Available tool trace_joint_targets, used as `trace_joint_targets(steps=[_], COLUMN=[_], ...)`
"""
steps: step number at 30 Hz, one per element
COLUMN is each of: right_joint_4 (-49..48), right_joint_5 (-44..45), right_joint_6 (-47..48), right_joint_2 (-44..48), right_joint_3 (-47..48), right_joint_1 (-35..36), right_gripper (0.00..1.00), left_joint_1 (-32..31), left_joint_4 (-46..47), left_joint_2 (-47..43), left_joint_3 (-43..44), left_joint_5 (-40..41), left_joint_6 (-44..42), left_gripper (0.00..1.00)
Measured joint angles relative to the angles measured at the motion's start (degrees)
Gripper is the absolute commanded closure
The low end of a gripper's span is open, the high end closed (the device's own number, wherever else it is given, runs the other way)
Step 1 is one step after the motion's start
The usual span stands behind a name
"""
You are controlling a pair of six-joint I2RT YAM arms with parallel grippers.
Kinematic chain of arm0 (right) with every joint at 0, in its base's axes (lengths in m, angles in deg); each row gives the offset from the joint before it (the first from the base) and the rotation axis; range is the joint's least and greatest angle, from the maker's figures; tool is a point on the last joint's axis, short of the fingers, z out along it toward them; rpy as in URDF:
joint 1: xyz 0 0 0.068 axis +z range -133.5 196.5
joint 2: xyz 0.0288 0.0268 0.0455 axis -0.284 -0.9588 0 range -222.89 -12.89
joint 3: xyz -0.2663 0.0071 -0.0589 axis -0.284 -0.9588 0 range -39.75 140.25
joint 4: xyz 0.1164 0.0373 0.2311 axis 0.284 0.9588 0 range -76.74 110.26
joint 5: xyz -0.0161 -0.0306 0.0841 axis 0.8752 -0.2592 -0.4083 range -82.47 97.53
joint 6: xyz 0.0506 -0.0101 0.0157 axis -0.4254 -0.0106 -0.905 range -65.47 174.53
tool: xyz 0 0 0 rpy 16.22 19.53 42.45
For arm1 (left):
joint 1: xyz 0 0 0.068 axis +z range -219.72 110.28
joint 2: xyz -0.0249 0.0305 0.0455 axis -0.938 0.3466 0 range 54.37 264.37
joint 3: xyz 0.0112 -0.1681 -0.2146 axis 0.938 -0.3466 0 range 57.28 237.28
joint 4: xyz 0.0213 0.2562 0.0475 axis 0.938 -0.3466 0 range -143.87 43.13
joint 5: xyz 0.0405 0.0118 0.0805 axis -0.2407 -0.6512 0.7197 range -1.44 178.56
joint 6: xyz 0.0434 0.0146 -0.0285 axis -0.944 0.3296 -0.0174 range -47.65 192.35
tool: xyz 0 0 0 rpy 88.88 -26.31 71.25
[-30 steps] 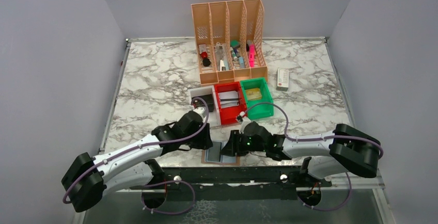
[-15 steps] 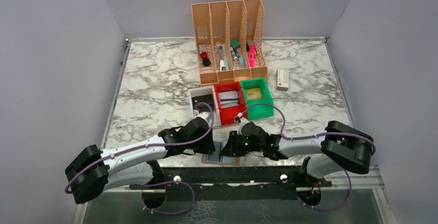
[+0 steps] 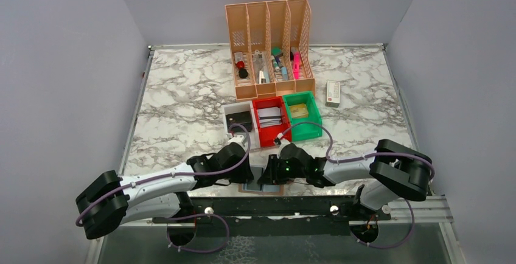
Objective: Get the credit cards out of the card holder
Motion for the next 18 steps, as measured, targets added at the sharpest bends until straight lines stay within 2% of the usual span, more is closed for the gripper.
trace_joint_targets(steps=[8,11,13,15,18], right_joint_4=[1.9,2.6,2.6,1.4,-0.3], right_joint_5=[1.9,2.5,2.7,2.7,2.6], right_joint_6=[-4.2,-5.4,-5.5,-5.9,-6.1], right_joint_2=[0.0,0.1,0.1,0.3,0.9], right_joint_3=[0.5,0.7,0.5,-0.2,-1.3], right_joint_1=[0.0,0.0,0.0,0.0,0.0], right_gripper=[0.72,0.85,0.88,0.88,0.81], left_joint_1=[-0.5,-0.6,-0.6,-0.6,-0.6], left_joint_4=[2.2,2.9,3.0,3.0,3.0], left_joint_2=[-1.1,-1.1,-1.0,-1.0,-0.9], left_joint_3=[-1.9,-2.2,-2.2,-2.3,-2.3], left_joint_5=[0.2,0.2,0.2,0.2,0.2], left_joint_6=[1.3,1.5,1.5,1.6,1.7], left_gripper=[0.76,0.77,0.80,0.81,0.81])
